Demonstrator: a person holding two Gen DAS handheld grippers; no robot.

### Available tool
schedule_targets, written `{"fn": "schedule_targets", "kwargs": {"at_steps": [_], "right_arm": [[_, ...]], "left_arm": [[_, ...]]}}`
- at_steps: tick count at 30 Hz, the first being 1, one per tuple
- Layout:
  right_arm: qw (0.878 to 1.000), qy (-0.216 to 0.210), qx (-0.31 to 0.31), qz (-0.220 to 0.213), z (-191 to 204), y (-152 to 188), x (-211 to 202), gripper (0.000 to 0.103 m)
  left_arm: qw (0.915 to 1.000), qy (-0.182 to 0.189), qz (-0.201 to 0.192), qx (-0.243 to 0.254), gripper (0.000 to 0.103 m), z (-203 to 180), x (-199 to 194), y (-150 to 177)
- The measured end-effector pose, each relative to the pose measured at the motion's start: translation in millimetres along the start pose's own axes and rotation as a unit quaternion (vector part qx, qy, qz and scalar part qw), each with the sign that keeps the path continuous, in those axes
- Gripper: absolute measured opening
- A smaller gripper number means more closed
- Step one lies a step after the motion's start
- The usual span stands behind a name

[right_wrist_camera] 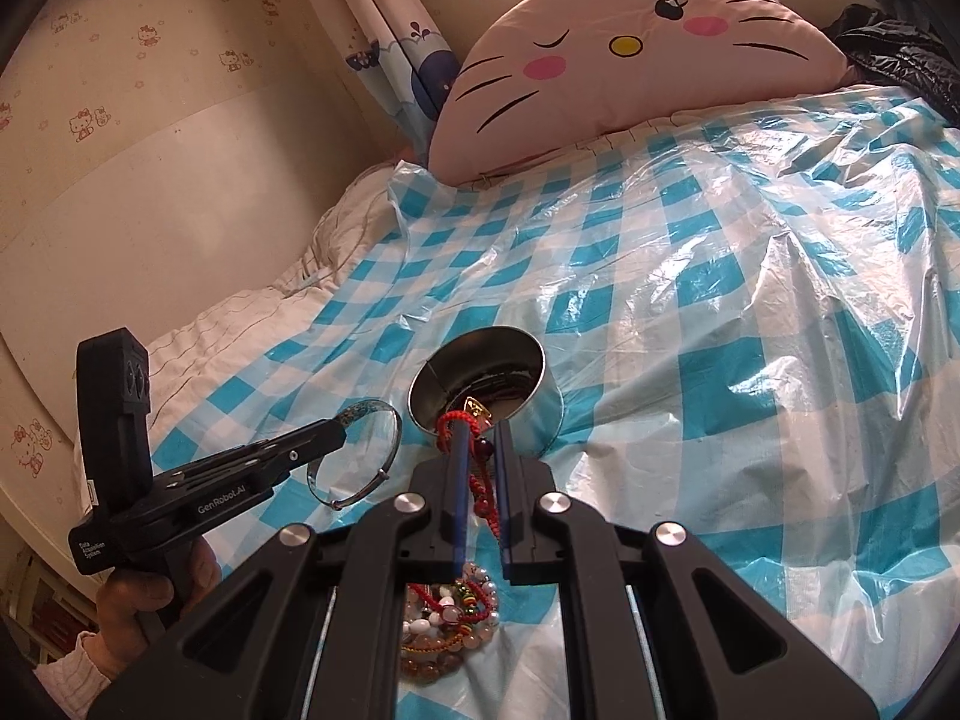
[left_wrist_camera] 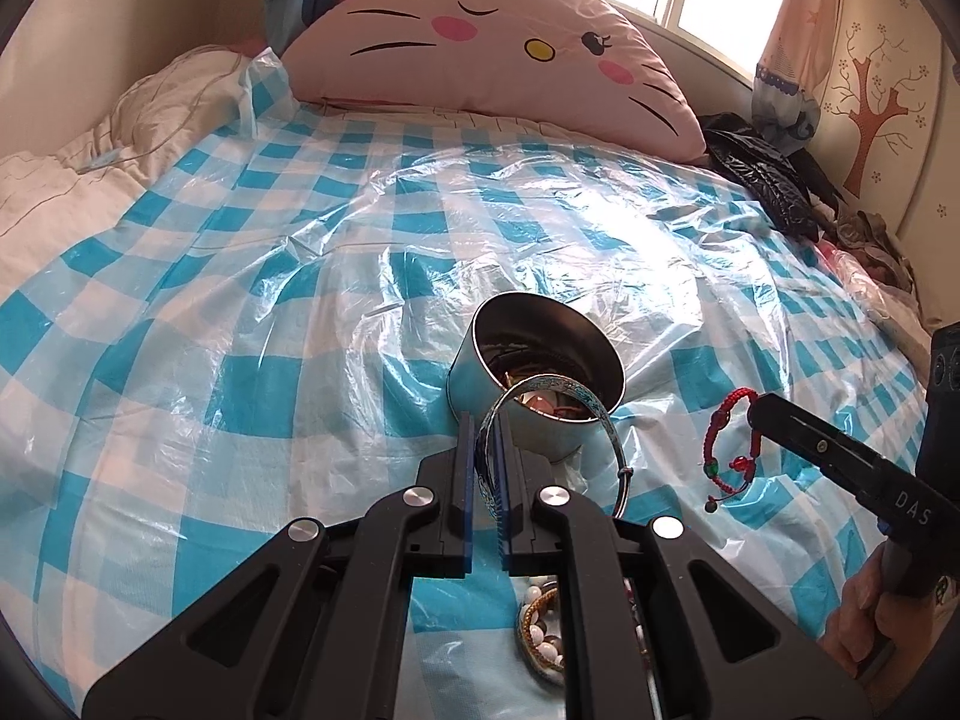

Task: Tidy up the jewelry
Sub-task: 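Carry the bangle and red bracelet over the tin and open both grippers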

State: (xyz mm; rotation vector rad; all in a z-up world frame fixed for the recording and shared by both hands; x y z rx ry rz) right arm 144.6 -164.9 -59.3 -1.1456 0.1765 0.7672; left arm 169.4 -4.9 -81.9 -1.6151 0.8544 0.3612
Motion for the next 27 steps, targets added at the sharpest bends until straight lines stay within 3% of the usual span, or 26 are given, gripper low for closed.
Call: {"fn": "schedule_targets", "kwargs": {"at_steps": [10, 18, 27], "right_arm": [[1.0, -0.011, 0.022, -0.008, -2.9, -16.7, 4.5, 0.009], [0.999, -0.028, 0.023, -0.03, 12.5, -50.8, 20.0, 0.009], [0.999, -0.03, 0.02, -0.026, 17.4, -62.8, 44.7, 0.009]], "left_arm": [[1.0, 0.005, -0.004, 0.0, 0.006, -10.7, 11.0, -17.9], [0.9999, 0.008, -0.006, -0.003, 0.006, -11.9, 29.5, -37.6], [0.9999, 0.009, 0.01, 0.005, 0.006, -15.8, 60.1, -46.5]]}}
Point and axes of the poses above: each gripper's, at about its wrist camera, not at the fingertips, and x roughly the way its jaws point, z to its left, y to its underside, the point moved 10 cm from there along x, roughly the way its jaws point, and after that the axes turned 5 degrees about y, right-handed, at the moved point
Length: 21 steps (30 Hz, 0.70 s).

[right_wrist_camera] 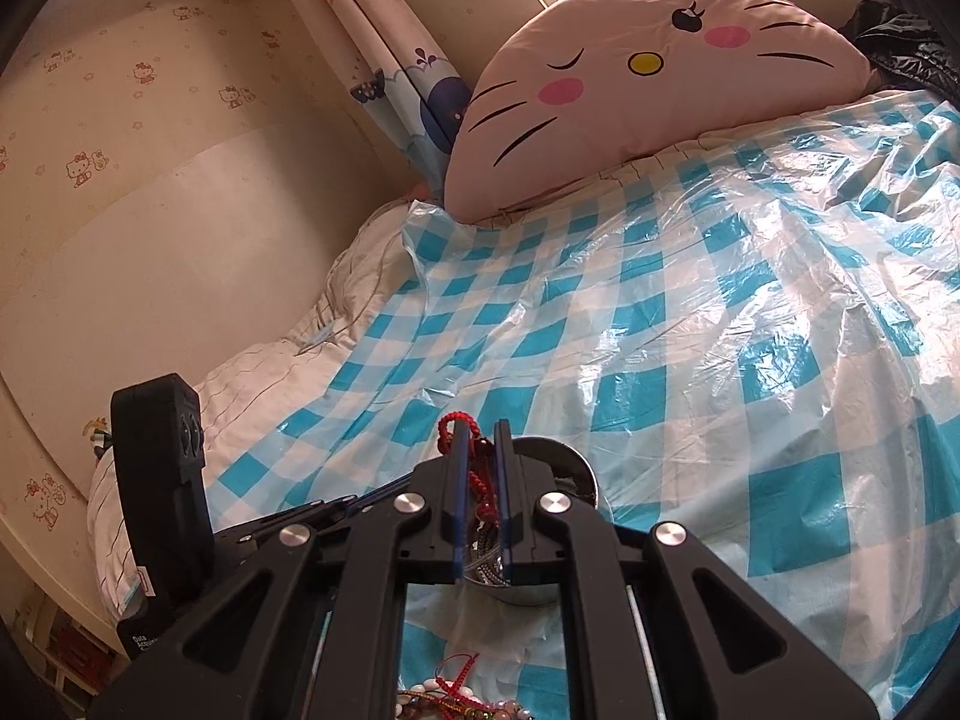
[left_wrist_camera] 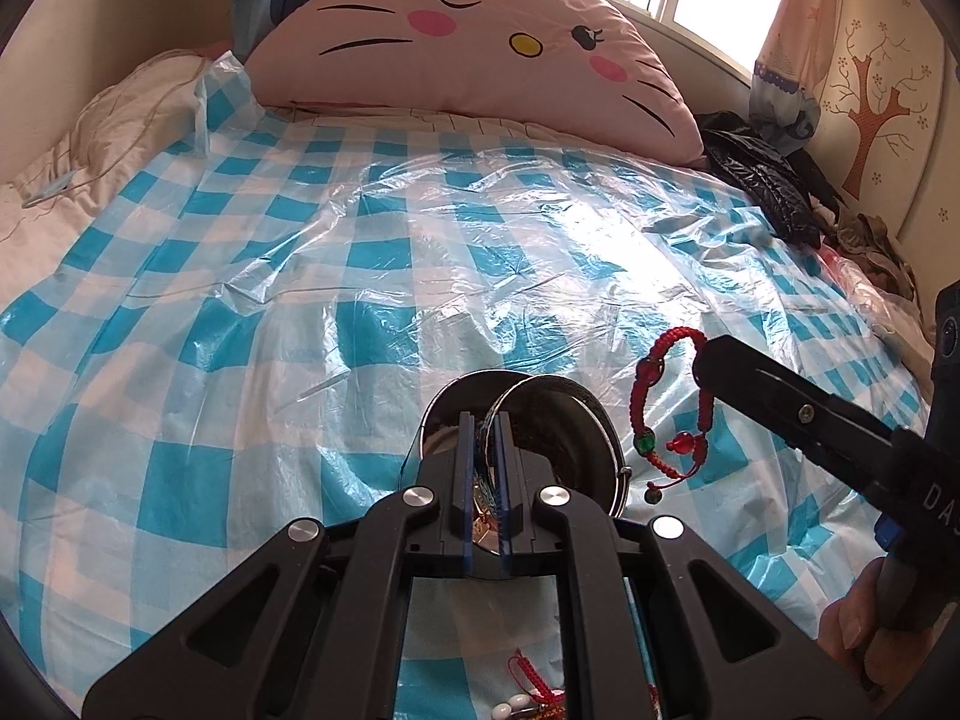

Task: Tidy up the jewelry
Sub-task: 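Carry the bangle and red bracelet over the tin and open both grippers, then move both open grippers back toward the jewelry pile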

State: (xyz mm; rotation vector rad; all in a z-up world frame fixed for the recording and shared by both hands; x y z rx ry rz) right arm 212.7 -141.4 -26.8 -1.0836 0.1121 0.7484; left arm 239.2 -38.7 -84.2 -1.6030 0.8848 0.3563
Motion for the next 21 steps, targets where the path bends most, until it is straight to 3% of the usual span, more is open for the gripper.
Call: {"fn": "schedule_targets", "kwargs": {"at_steps": [3, 8, 10, 13, 14, 16, 21], "right_arm": [[1.0, 0.002, 0.004, 0.009, -4.6, 1.7, 10.9, 0.009], [0.999, 0.0, 0.014, 0.029, -9.9, 6.4, 31.7, 0.009], [0.999, -0.005, 0.018, 0.037, -9.4, 8.2, 39.9, 0.009], [0.998, -0.015, 0.02, 0.053, -4.6, 12.0, 52.9, 0.009], [0.998, -0.002, 0.014, 0.064, -5.0, 14.9, 59.2, 0.011], [0.998, 0.031, 0.006, 0.063, -11.1, 17.5, 65.1, 0.039], [0.998, 0.057, -0.002, 0.04, -23.8, 13.9, 53.9, 0.04]], "left_arm": [[0.9999, -0.001, 0.011, -0.009, 0.01, 2.4, 10.2, 0.2], [0.9995, -0.008, -0.002, -0.03, 0.018, 15.5, 2.9, -2.7], [0.9988, -0.016, -0.016, -0.044, 0.03, 25.3, -7.8, -4.7], [0.9966, -0.026, -0.035, -0.07, 0.039, 39.3, -24.5, -6.8], [0.9959, -0.03, -0.04, -0.075, 0.04, 42.5, -29.0, -5.8], [0.995, -0.038, -0.044, -0.081, 0.043, 45.8, -36.0, -2.7], [0.9945, -0.038, -0.037, -0.091, 0.046, 44.0, -38.6, 11.4]]}}
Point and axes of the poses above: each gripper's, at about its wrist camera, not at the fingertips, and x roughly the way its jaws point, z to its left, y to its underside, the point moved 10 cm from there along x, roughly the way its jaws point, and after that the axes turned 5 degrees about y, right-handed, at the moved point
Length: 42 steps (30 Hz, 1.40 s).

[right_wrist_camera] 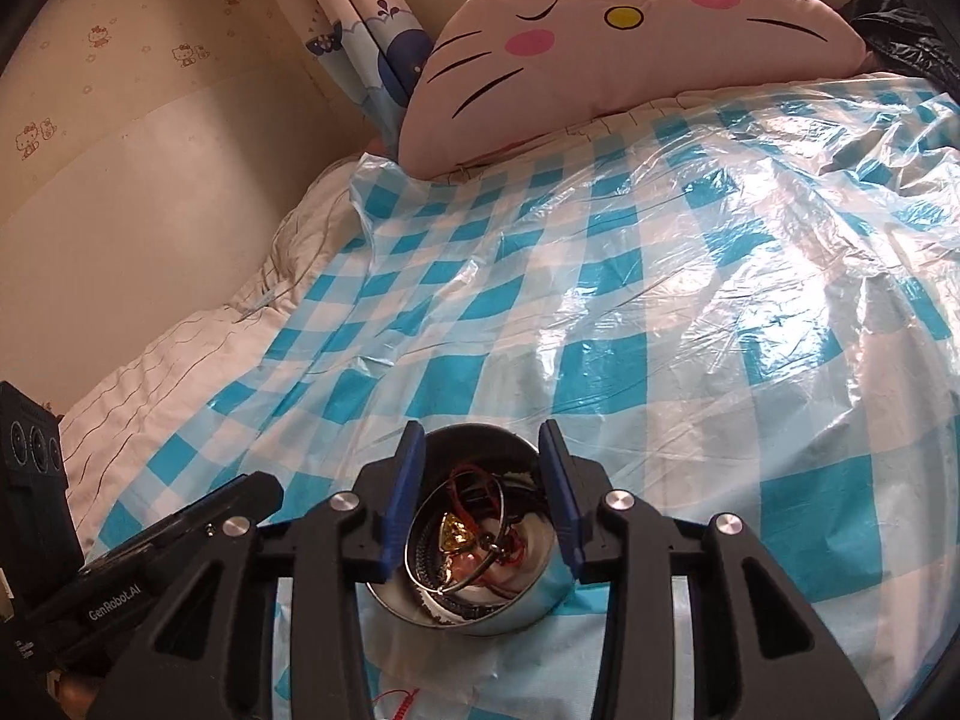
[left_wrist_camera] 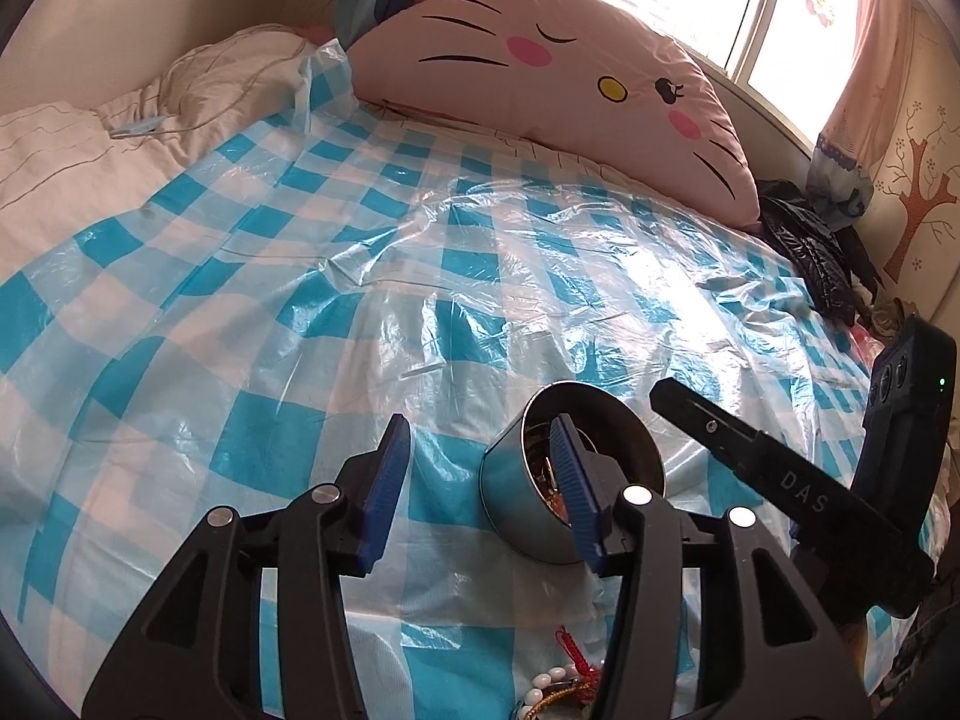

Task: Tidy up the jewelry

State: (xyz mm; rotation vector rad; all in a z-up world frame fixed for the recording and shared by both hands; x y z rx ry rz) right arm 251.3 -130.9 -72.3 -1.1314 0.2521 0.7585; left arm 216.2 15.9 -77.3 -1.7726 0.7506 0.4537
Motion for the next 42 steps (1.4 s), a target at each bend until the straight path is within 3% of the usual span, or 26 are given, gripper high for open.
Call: {"fn": "schedule_targets", "kwargs": {"at_steps": [11, 21, 27, 34, 38, 42], "right_arm": [[0.999, 0.032, 0.019, -0.008, -22.9, 9.0, -29.2, 0.051], [0.998, 0.064, 0.018, 0.005, -36.7, 40.9, -63.0, 0.061], [0.997, 0.075, 0.019, 0.024, -43.6, 60.5, -72.8, 0.063], [0.996, 0.073, -0.013, 0.045, -28.3, 80.7, -77.4, 0.064], [0.996, 0.05, -0.033, 0.072, -13.5, 94.3, -70.5, 0.064], [0.991, 0.012, -0.075, 0.11, 17.2, 111.2, -50.9, 0.064]], "left_arm": [[0.999, -0.01, 0.039, 0.02, 0.047, -11.8, 0.0, 42.7], [0.998, -0.037, 0.05, -0.01, 0.051, 12.7, -18.7, 68.2], [0.997, -0.049, 0.058, 0.016, 0.051, 5.6, -23.5, 78.5], [0.9954, -0.037, 0.066, 0.059, 0.053, -13.9, -38.5, 94.6], [0.9963, -0.053, 0.03, 0.06, 0.055, -14.4, -59.2, 89.1], [0.9969, -0.076, -0.02, -0.001, 0.062, 12.9, -84.4, 74.6]]}}
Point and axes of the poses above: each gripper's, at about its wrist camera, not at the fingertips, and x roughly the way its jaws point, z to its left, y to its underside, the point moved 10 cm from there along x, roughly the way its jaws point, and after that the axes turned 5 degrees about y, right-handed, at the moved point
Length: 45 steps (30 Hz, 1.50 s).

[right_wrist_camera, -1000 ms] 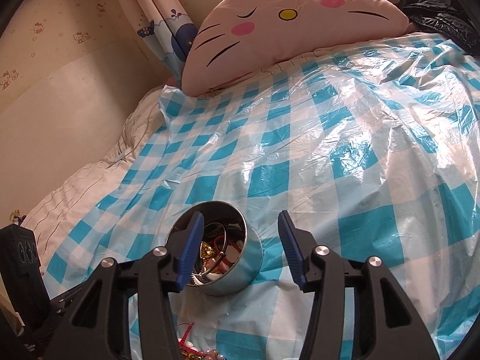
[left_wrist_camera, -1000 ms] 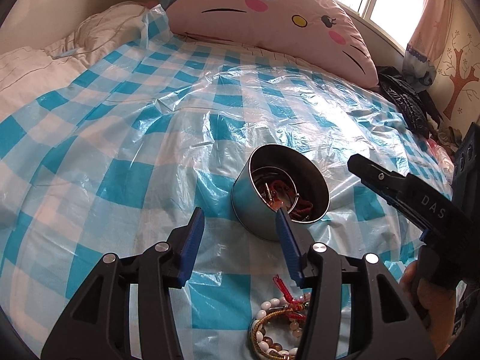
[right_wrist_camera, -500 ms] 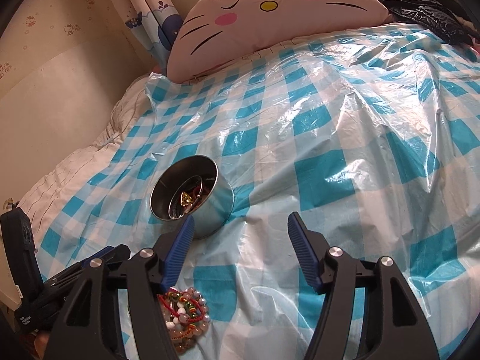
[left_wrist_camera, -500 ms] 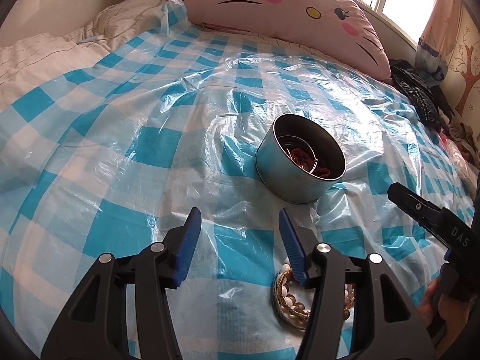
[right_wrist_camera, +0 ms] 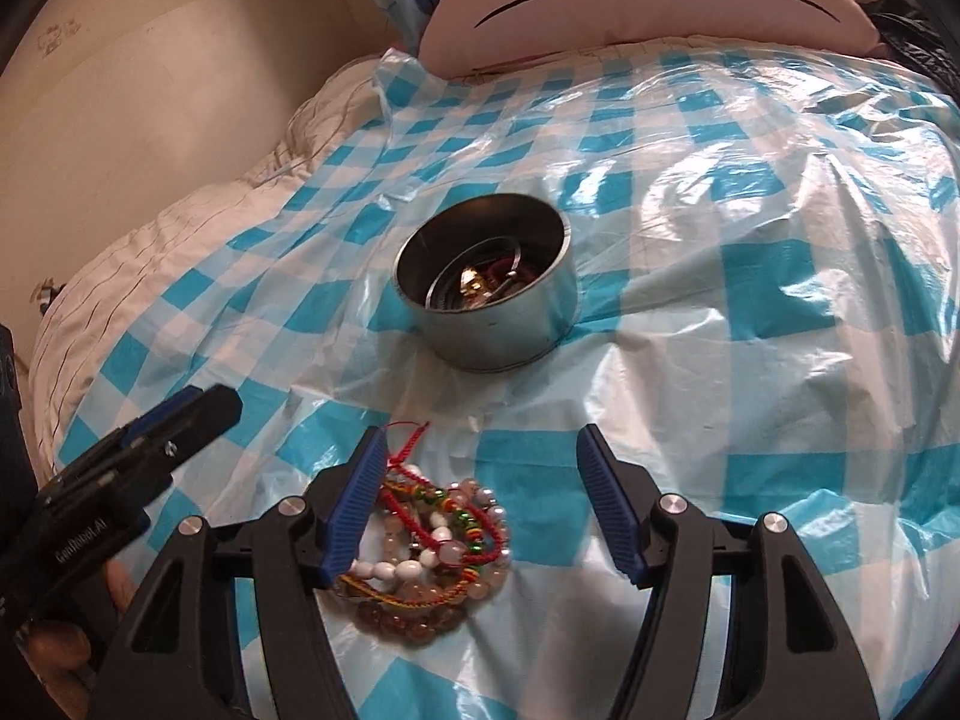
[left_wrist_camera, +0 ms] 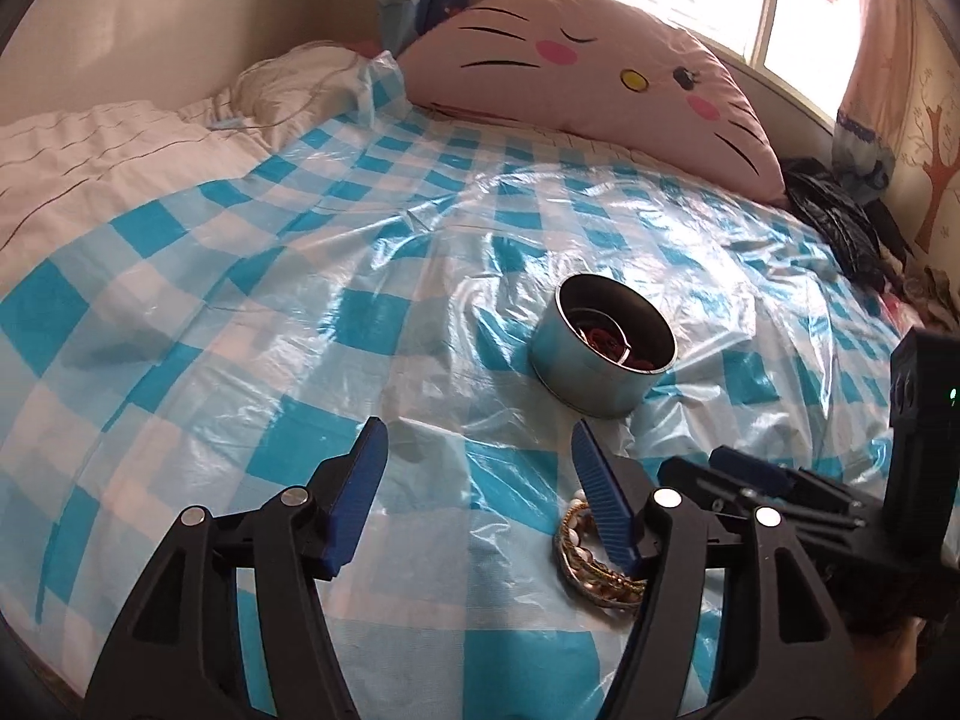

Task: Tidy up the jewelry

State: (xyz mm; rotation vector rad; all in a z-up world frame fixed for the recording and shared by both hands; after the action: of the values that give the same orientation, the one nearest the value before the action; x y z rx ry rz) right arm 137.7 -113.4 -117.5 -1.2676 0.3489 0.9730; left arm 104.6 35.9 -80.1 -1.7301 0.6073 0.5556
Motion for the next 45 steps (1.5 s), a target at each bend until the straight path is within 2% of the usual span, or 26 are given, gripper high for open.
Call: {"fn": "schedule_targets", "kwargs": {"at_steps": [3, 5, 8, 10, 12, 14, 18, 20, 23, 27, 31, 36, 38, 39, 41, 42, 45], "right_arm": [[0.999, -0.032, -0.026, 0.022, 24.9, 5.2, 13.2, 0.063], [0.998, -0.046, -0.031, 0.028, 35.1, 5.5, 19.0, 0.055], [0.997, -0.056, -0.028, 0.047, 39.3, 9.2, 29.0, 0.034], [0.997, -0.061, -0.014, 0.053, 35.7, 10.2, 31.6, 0.015], [0.997, -0.066, 0.009, 0.045, 26.1, 6.7, 28.1, 0.01], [0.997, -0.061, 0.031, 0.027, 13.9, 0.3, 21.1, 0.008], [0.997, -0.036, 0.066, -0.01, -13.1, -11.4, 4.9, 0.008], [0.996, -0.025, 0.078, -0.028, -25.7, -15.9, -3.9, 0.008], [0.994, -0.02, 0.101, -0.044, -42.6, -19.7, -13.3, 0.008], [0.992, -0.019, 0.119, -0.048, -54.7, -20.9, -15.5, 0.008], [0.992, -0.014, 0.113, -0.057, -54.3, -23.4, -19.4, 0.008], [0.991, -0.001, 0.104, -0.08, -54.9, -29.0, -28.4, 0.008], [0.992, 0.01, 0.103, -0.065, -57.7, -25.2, -22.9, 0.008], [0.993, 0.017, 0.105, -0.052, -59.8, -21.5, -17.9, 0.011], [0.994, 0.028, 0.103, -0.027, -61.4, -14.9, -8.1, 0.039], [0.994, 0.034, 0.099, -0.022, -60.6, -12.4, -5.0, 0.056], [0.996, 0.053, 0.065, -0.011, -52.6, -9.2, 2.7, 0.057]], "left_arm": [[0.9996, -0.005, -0.004, -0.029, 0.062, 14.5, -1.1, -3.9], [0.9996, -0.006, -0.005, -0.026, 0.062, 15.7, 0.2, -5.2], [0.9999, -0.004, -0.009, -0.012, 0.062, 10.0, -0.3, -6.2], [0.9999, -0.003, -0.01, -0.005, 0.065, 6.5, -0.7, -5.5], [1.0, 0.005, -0.001, -0.003, 0.066, 3.7, 1.9, -3.1], [0.9991, 0.031, 0.028, 0.008, 0.067, -6.8, 10.7, 5.2], [0.9906, 0.057, 0.102, 0.071, 0.068, -40.5, 34.7, 32.3], [0.9866, 0.064, 0.121, 0.088, 0.068, -50.1, 40.6, 41.3], [0.9856, 0.072, 0.131, 0.078, 0.067, -49.9, 43.9, 45.4], [0.9842, 0.085, 0.145, 0.056, 0.047, -44.4, 47.7, 48.8], [0.9796, 0.096, 0.164, 0.066, 0.025, -50.8, 53.6, 56.3], [0.98, 0.098, 0.161, 0.065, 0.015, -51.5, 52.5, 55.1], [0.9803, 0.1, 0.16, 0.057, 0.014, -49.2, 52.7, 54.3], [0.9804, 0.1, 0.16, 0.056, 0.013, -48.5, 52.5, 53.9], [0.9809, 0.101, 0.156, 0.057, 0.011, -48.3, 52.0, 52.3], [0.9815, 0.102, 0.152, 0.058, 0.01, -48.7, 50.7, 51.0], [0.9825, 0.108, 0.137, 0.065, 0.007, -52.7, 45.5, 47.1]]}}
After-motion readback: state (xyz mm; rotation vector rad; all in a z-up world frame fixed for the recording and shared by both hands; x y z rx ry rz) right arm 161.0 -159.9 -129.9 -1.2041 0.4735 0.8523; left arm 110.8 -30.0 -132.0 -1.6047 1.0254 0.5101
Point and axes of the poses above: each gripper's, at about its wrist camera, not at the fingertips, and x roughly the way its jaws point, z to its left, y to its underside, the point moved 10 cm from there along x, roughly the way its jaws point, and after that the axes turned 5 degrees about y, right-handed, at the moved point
